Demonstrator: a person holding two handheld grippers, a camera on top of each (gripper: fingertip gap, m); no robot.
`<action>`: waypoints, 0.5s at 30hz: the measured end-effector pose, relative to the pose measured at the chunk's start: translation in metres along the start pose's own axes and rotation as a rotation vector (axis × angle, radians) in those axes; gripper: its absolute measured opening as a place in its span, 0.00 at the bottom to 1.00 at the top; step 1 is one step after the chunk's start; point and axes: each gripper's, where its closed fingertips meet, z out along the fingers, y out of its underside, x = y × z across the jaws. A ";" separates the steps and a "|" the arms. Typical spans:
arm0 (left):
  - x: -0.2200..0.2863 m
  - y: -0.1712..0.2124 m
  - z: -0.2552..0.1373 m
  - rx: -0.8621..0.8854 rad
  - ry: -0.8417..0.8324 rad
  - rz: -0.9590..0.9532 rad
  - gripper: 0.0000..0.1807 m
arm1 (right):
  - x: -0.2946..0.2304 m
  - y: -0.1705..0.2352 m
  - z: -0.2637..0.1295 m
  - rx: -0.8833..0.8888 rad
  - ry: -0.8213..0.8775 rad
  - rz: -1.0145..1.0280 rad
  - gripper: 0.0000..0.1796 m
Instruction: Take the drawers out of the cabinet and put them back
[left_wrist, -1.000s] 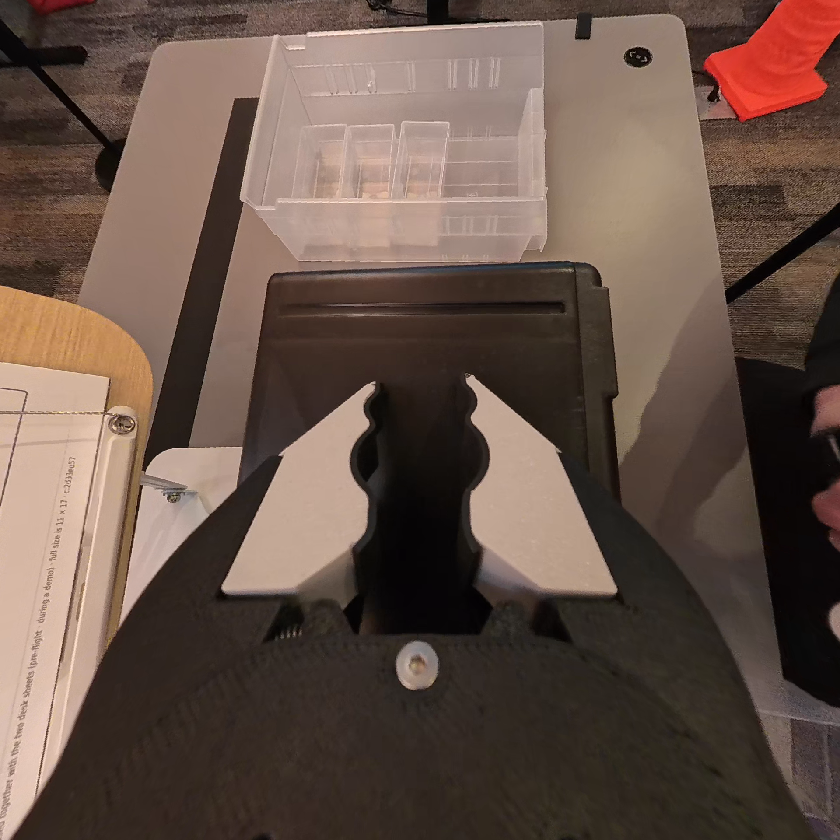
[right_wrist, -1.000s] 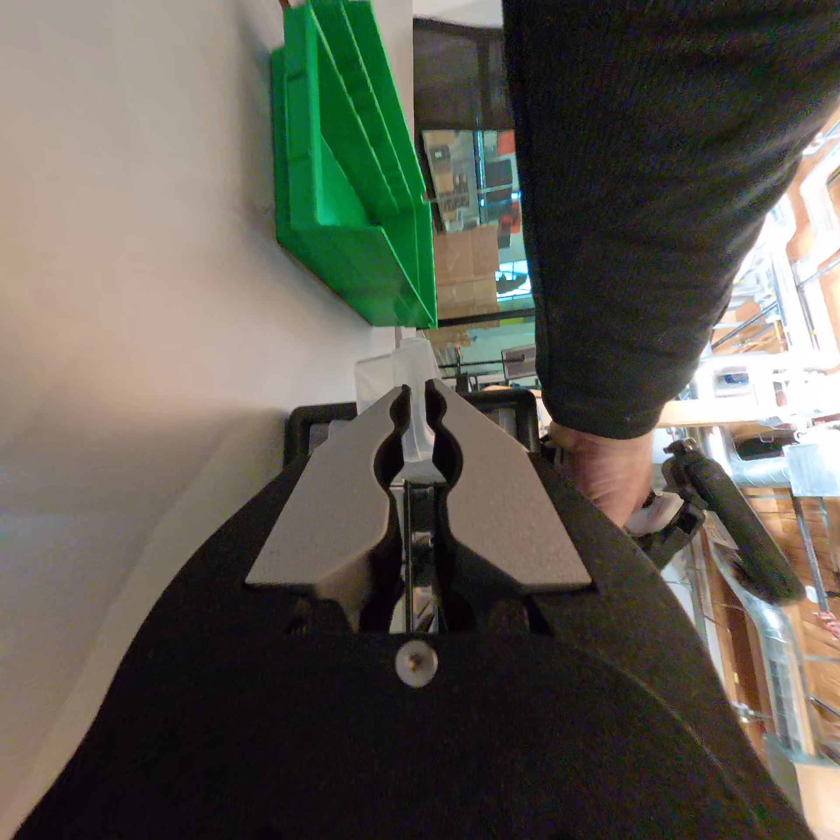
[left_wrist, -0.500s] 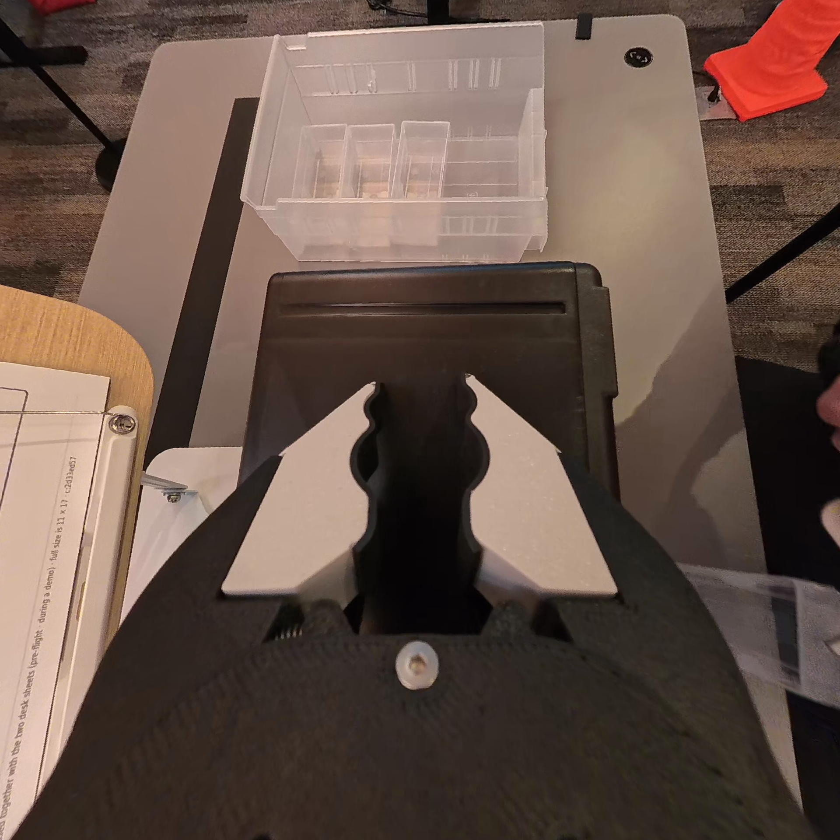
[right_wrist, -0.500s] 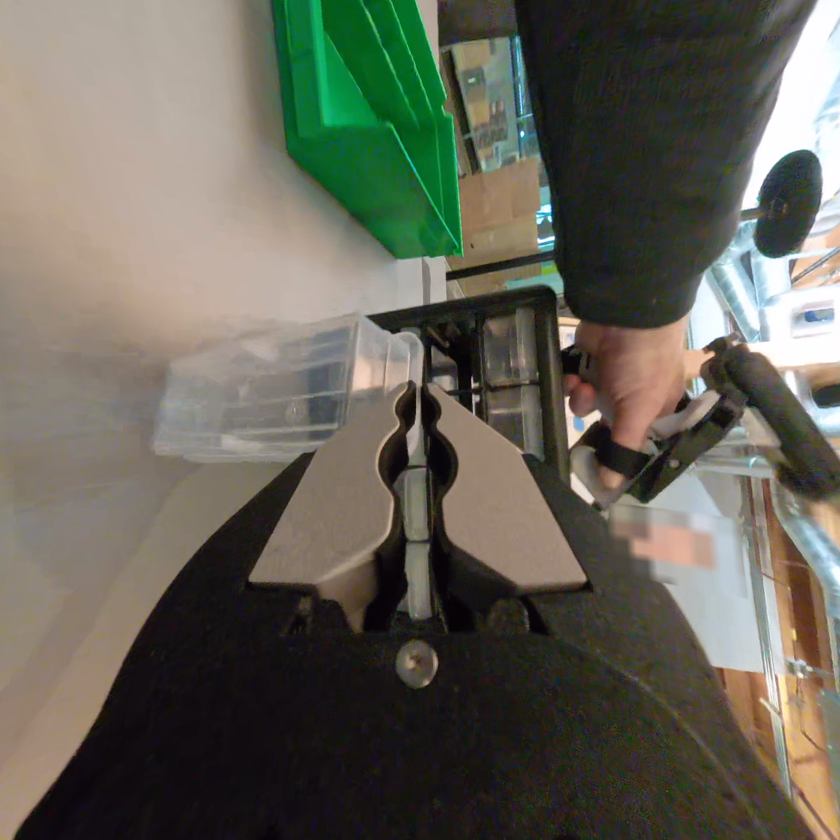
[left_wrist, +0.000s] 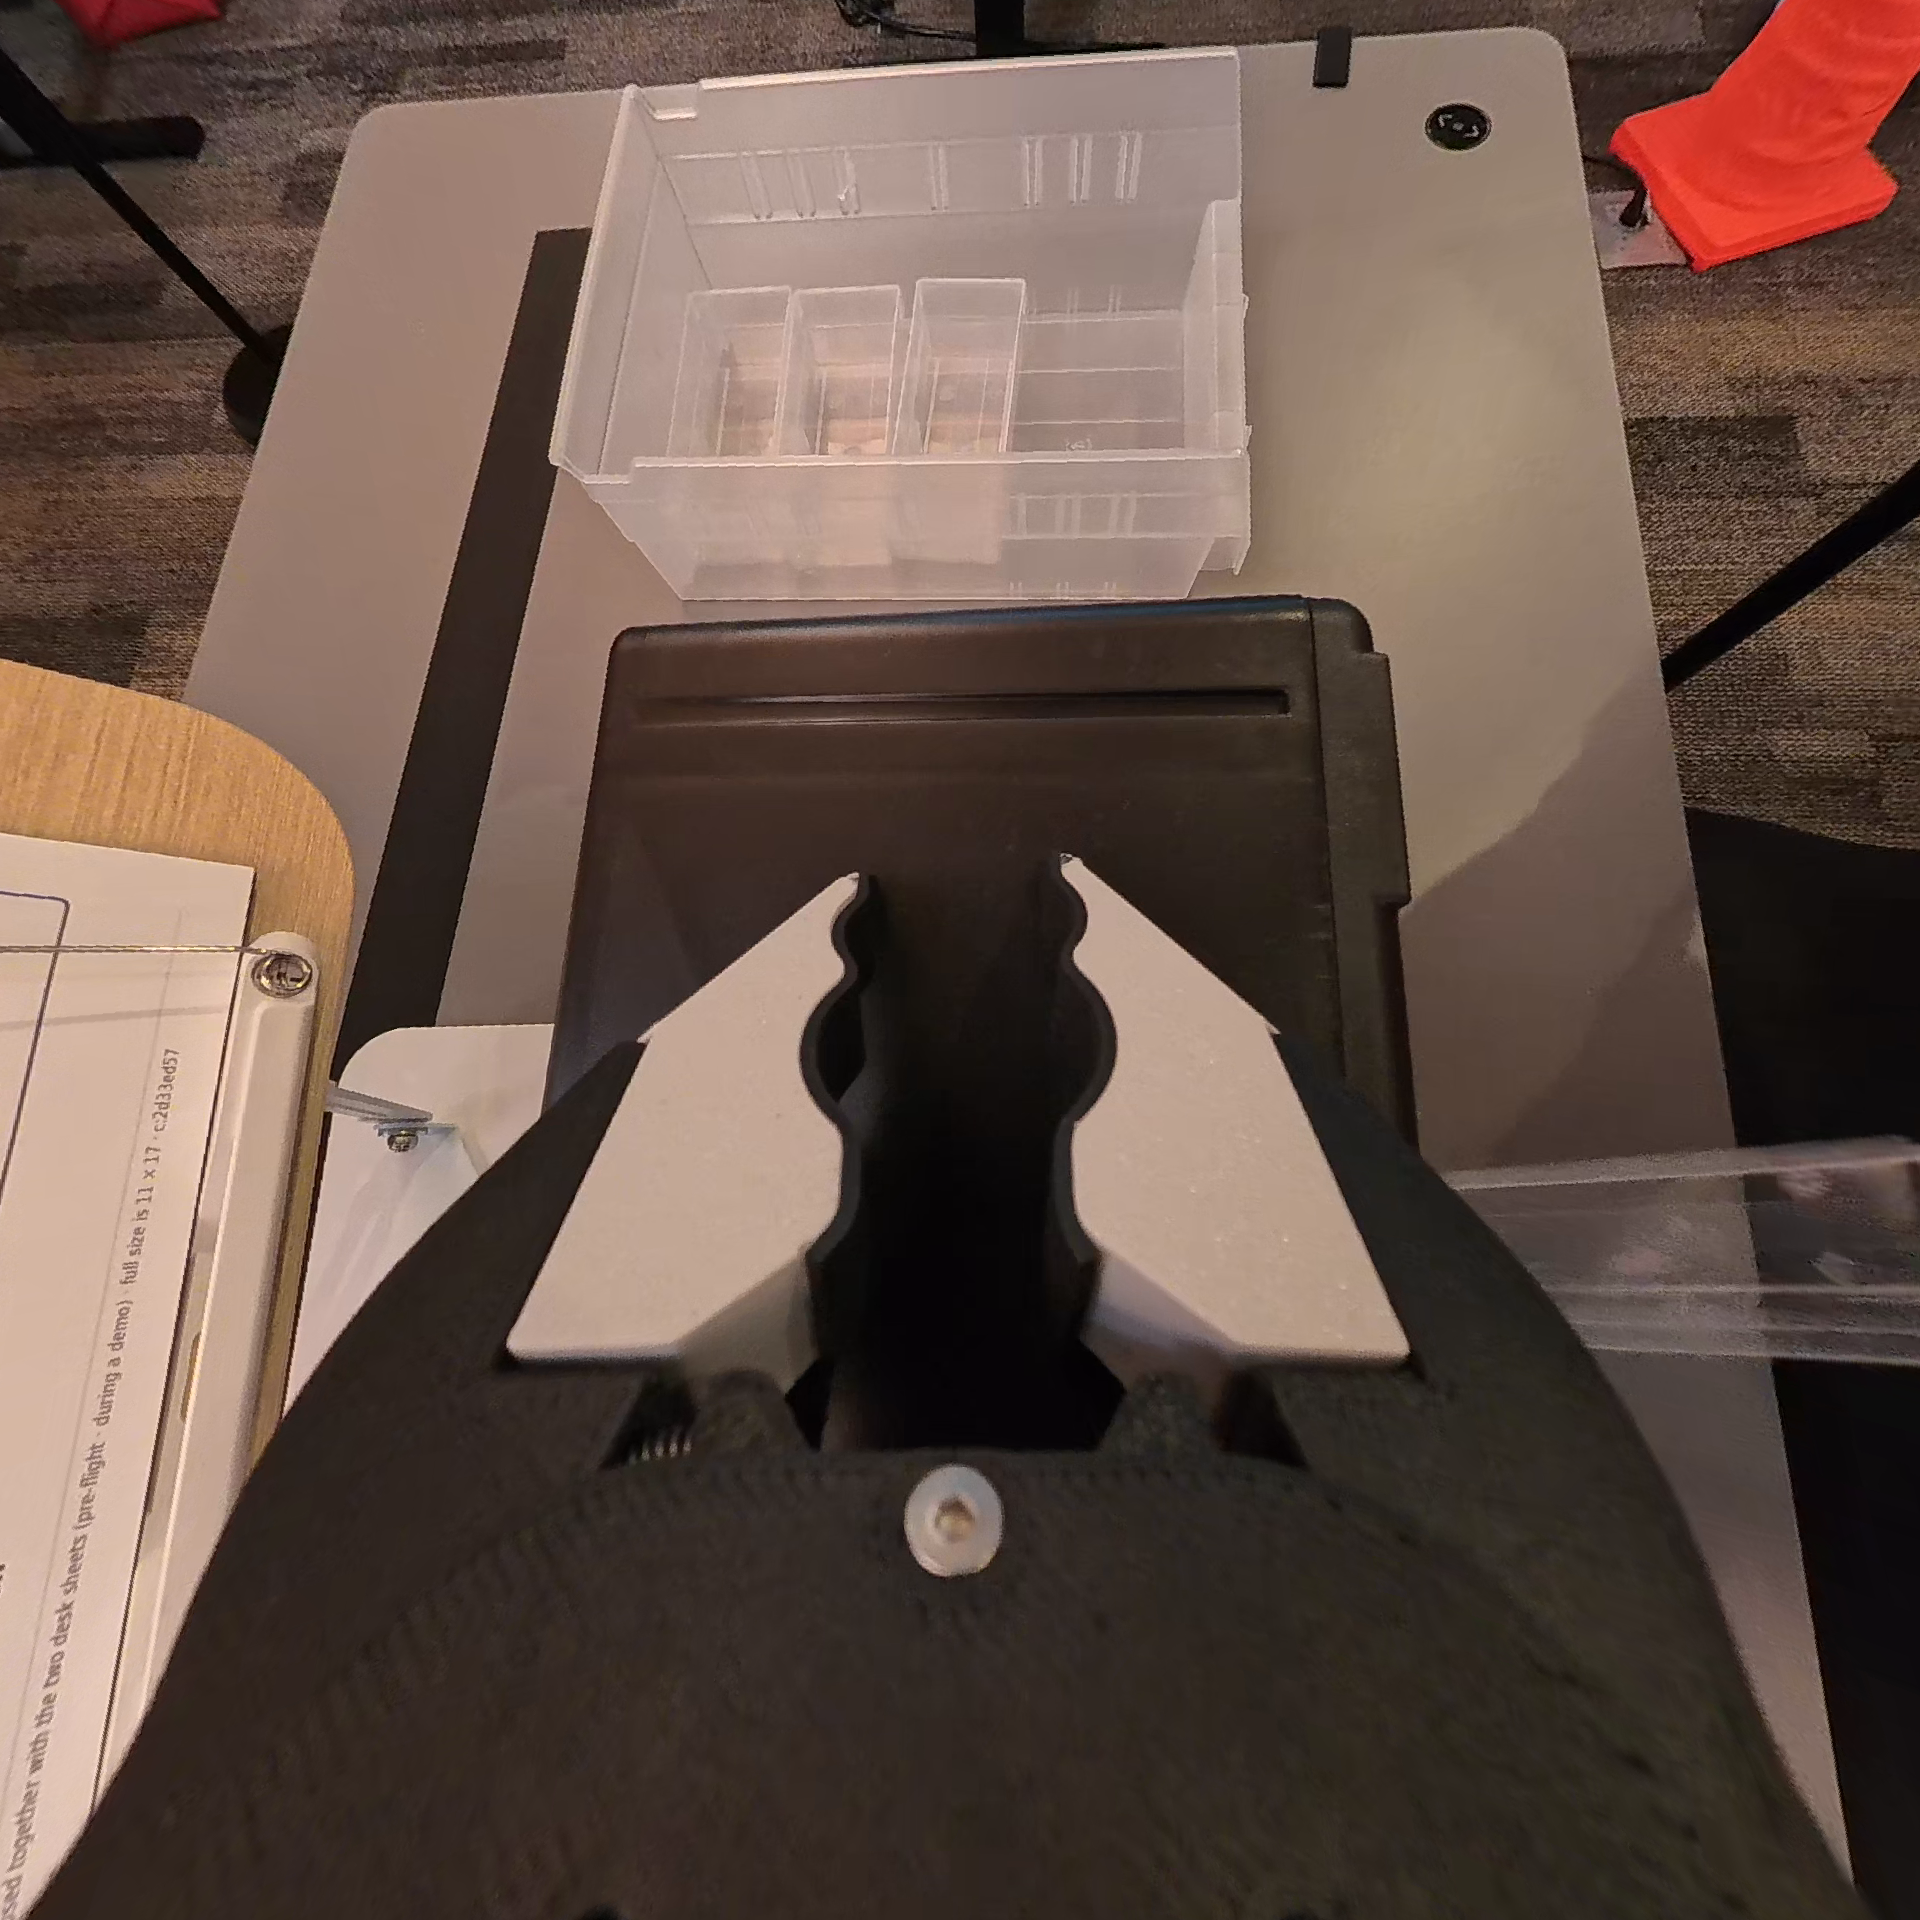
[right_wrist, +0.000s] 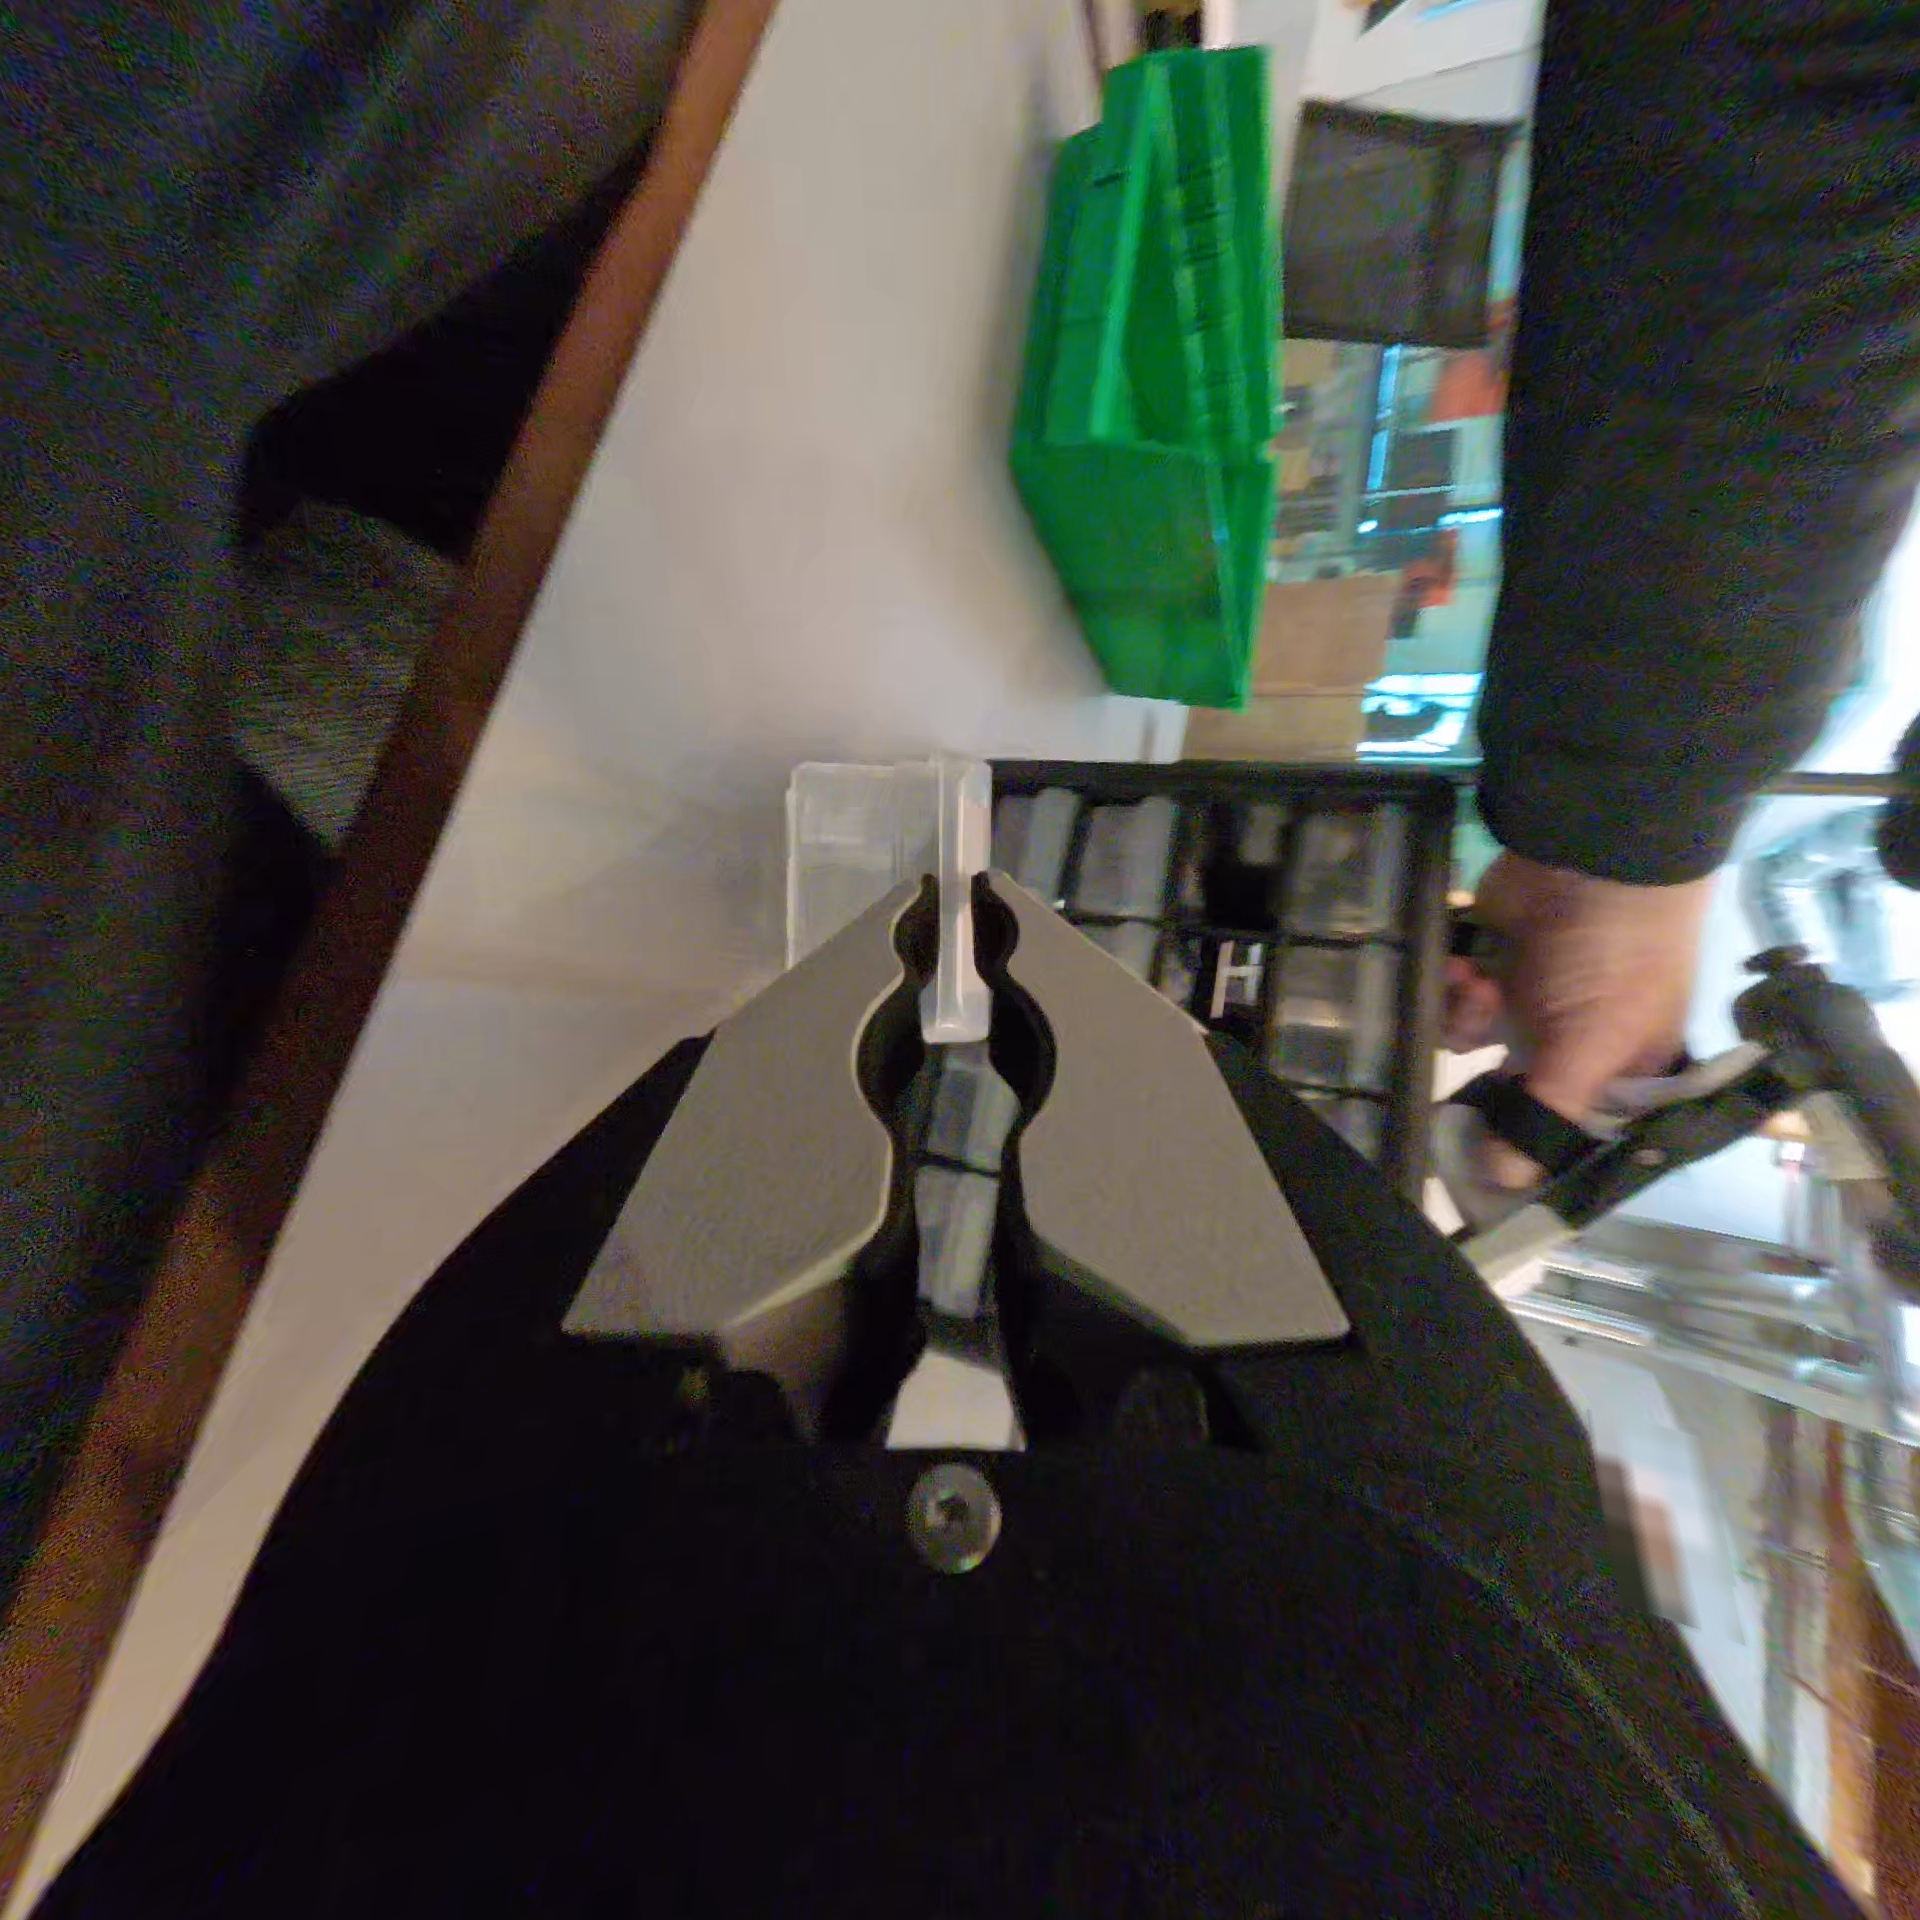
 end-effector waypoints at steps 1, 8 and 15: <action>0.000 0.000 0.000 0.000 -0.001 0.001 0.18 | -0.010 0.004 0.000 -0.010 -0.036 0.011 0.03; 0.000 0.000 0.000 0.000 -0.003 0.003 0.17 | -0.077 0.056 -0.006 -0.117 -0.338 0.124 0.03; 0.000 0.000 0.000 0.000 -0.001 0.003 0.17 | -0.043 0.064 -0.014 -0.341 -0.508 0.776 0.53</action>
